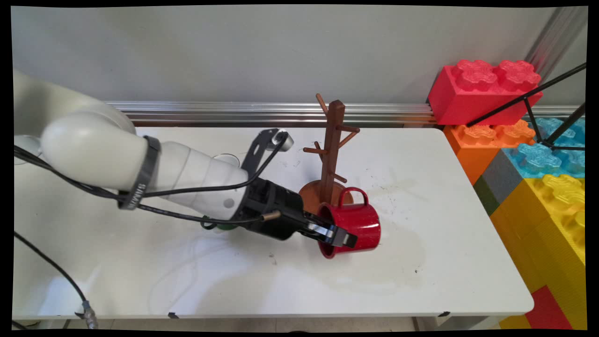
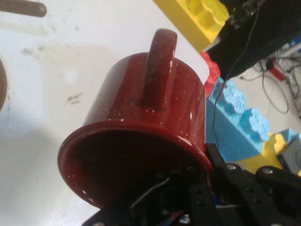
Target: Place the picked object on the table
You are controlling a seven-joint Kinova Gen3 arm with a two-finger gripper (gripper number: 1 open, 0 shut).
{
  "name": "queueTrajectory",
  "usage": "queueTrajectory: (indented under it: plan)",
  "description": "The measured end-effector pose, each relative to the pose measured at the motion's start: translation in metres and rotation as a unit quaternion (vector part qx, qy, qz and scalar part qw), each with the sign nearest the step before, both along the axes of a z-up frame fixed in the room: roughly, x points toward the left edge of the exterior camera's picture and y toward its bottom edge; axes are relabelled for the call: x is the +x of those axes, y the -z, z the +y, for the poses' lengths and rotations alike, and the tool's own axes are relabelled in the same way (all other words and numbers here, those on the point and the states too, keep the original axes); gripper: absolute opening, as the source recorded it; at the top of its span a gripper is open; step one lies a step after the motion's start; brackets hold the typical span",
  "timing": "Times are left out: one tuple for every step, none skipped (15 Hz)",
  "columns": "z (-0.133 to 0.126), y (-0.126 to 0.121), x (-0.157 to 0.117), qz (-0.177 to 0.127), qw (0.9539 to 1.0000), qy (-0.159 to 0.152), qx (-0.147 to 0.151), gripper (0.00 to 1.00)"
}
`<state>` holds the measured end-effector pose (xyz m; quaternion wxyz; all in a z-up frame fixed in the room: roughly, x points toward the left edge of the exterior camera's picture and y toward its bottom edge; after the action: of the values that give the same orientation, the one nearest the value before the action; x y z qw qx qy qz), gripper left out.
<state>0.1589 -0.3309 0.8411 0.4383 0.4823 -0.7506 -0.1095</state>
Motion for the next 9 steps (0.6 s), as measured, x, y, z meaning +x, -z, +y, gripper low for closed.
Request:
queueTrajectory:
  plan:
    - [0.001, -0.006, 0.005, -0.013, 0.9999, 0.005, -0.005, 0.0]
    - [0.001, -0.013, 0.009, -0.026, 0.9996, 0.01, -0.01, 0.0]
    - [0.001, -0.019, 0.013, -0.037, 0.9991, 0.014, -0.014, 0.0]
    - [0.001, -0.023, 0.016, -0.045, 0.9987, 0.017, -0.017, 0.0]
    - [0.001, -0.029, 0.019, -0.056, 0.998, 0.021, -0.02, 0.0]
    - [0.002, -0.036, 0.023, -0.069, 0.997, 0.025, -0.024, 0.0]
    - [0.002, -0.043, 0.027, -0.081, 0.996, 0.029, -0.027, 0.0]
    - [0.002, -0.048, 0.03, -0.09, 0.995, 0.033, -0.03, 0.0]
    - [0.002, -0.052, 0.031, -0.096, 0.9943, 0.035, -0.031, 0.0]
